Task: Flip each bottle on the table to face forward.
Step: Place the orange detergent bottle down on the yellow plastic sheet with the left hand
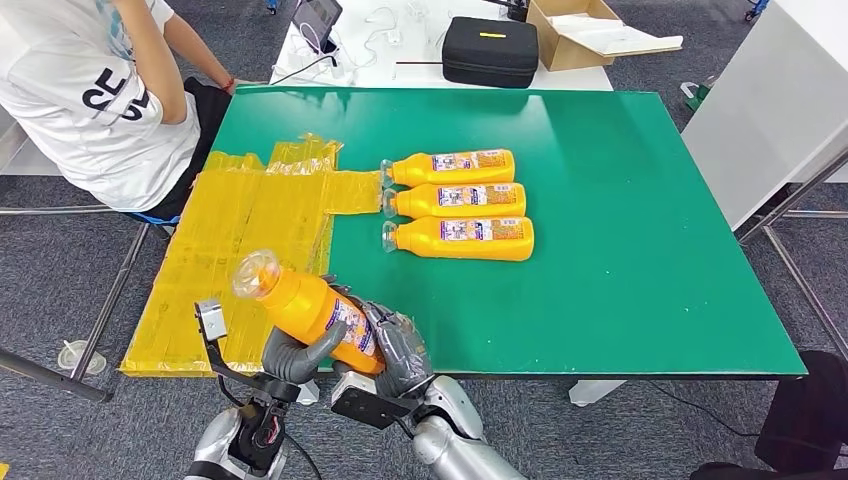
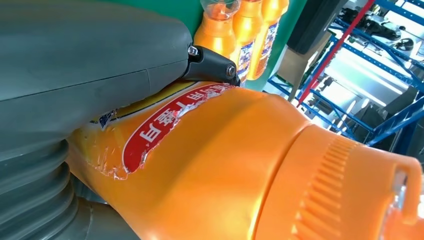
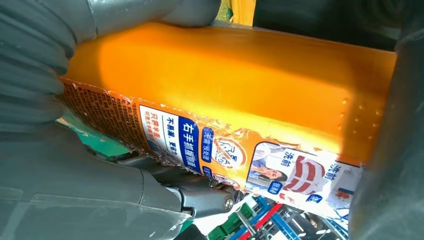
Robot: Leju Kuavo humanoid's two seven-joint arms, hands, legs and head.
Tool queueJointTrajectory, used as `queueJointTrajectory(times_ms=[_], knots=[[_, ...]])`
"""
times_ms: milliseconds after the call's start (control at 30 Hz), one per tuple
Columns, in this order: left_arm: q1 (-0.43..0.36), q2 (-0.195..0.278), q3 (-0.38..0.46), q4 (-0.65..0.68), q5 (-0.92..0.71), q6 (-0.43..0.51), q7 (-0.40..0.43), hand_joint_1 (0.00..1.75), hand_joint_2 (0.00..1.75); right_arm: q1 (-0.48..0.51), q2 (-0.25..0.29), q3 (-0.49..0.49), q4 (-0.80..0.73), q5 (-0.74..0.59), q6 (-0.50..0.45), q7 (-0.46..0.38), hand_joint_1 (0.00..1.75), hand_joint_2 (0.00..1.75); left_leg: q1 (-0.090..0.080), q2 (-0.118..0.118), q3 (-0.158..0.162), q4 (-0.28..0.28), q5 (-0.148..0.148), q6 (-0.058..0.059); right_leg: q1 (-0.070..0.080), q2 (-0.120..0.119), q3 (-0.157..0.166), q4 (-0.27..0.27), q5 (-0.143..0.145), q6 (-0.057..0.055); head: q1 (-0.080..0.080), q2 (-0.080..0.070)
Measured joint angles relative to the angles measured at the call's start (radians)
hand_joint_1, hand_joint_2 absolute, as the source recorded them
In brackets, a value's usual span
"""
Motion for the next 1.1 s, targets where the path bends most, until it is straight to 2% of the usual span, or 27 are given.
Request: queueJointTrajectory(times_ms=[33,100,200,267,367,467,667,833,900,1000,1100], knots=[[0.0,0.0,0.0,0.0,-0.003,0.001,-0.002,1.75,1.75,0.0,0.0,0.0,0.0,0.0,0.0,0.001,0.0,0.87,0.0,0.0,0.0,0.0,0.0,0.0,0.0,0.0,0.0,0.0,0.0,0.0,0.0,0.0],[0.0,0.0,0.001,-0.002,-0.02,0.011,-0.016,1.75,1.75,0.001,0.001,0.0,-0.001,-0.003,-0.004,0.006,0.0,0.0,0.0,0.0,0.0,0.0,0.0,0.0,0.0,0.0,0.0,0.0,0.0,0.0,0.0,0.0],[-0.001,-0.006,0.002,-0.021,-0.093,0.081,-0.062,1.75,1.75,0.009,0.001,-0.008,-0.018,-0.022,-0.016,0.027,0.0,0.0,0.0,0.0,0.0,0.0,0.0,0.0,0.0,0.0,0.0,0.0,0.0,0.0,0.0,0.0],[-0.006,-0.01,0.006,-0.043,-0.176,0.168,-0.104,1.75,1.75,0.023,-0.001,-0.022,-0.055,-0.046,-0.023,0.037,0.0,0.0,0.0,-0.001,-0.001,0.0,0.0,0.0,0.0,0.0,0.0,0.0,0.0,0.0,0.0,0.0],[-0.02,-0.011,0.028,-0.072,-0.289,0.308,-0.145,1.75,1.75,0.053,-0.011,-0.052,-0.161,-0.087,-0.03,0.046,0.0,0.0,0.0,0.0,0.0,0.0,0.0,0.0,0.0,0.0,0.0,0.0,0.0,0.0,0.0,0.0],[-0.038,-0.011,0.063,-0.086,-0.338,0.39,-0.159,1.75,1.75,0.086,-0.025,-0.08,-0.281,-0.114,-0.038,0.048,0.0,0.0,0.0,-0.001,0.0,0.0,0.0,0.0,0.0,0.0,0.0,0.0,0.0,0.0,0.0,0.0],[-0.087,-0.011,0.119,-0.089,-0.428,0.524,-0.202,1.75,1.75,0.14,-0.044,-0.109,-0.465,-0.168,-0.071,-0.002,0.0,0.0,0.0,-0.001,-0.001,0.0,0.0,0.0,0.0,0.0,0.0,0.0,0.0,0.0,0.0,0.0],[-0.146,-0.004,0.138,-0.081,-0.568,0.649,-0.238,1.75,1.75,0.158,-0.048,-0.112,-0.55,-0.203,-0.074,-0.034,0.0,0.0,0.0,-0.001,-0.001,0.0,0.0,0.0,0.0,0.0,0.0,0.0,0.0,0.0,0.0,0.0],[-0.17,0.004,0.135,-0.067,-0.694,0.73,-0.244,1.75,1.75,0.16,-0.05,-0.11,-0.572,-0.225,-0.072,-0.055,0.0,0.0,0.0,-0.001,0.0,0.0,0.001,0.0,0.0,0.0,0.0,0.0,0.0,0.0,0.0,0.0],[-0.249,0.037,0.116,0.012,-0.973,0.865,-0.221,1.75,1.75,0.156,-0.051,-0.096,-0.609,-0.259,-0.061,-0.078,0.0,0.0,0.0,-0.002,-0.001,0.0,0.002,-0.001,0.0,-0.001,0.0,0.0,0.0,0.0,0.0,0.0],[-0.333,0.073,0.097,0.122,-1.129,0.937,-0.209,1.75,1.75,0.147,-0.051,-0.074,-0.642,-0.273,-0.054,-0.082,0.0,0.0,0.0,-0.001,0.0,0.0,0.002,-0.001,0.0,0.0,0.0,0.0,0.002,-0.002,0.0,0.0]])
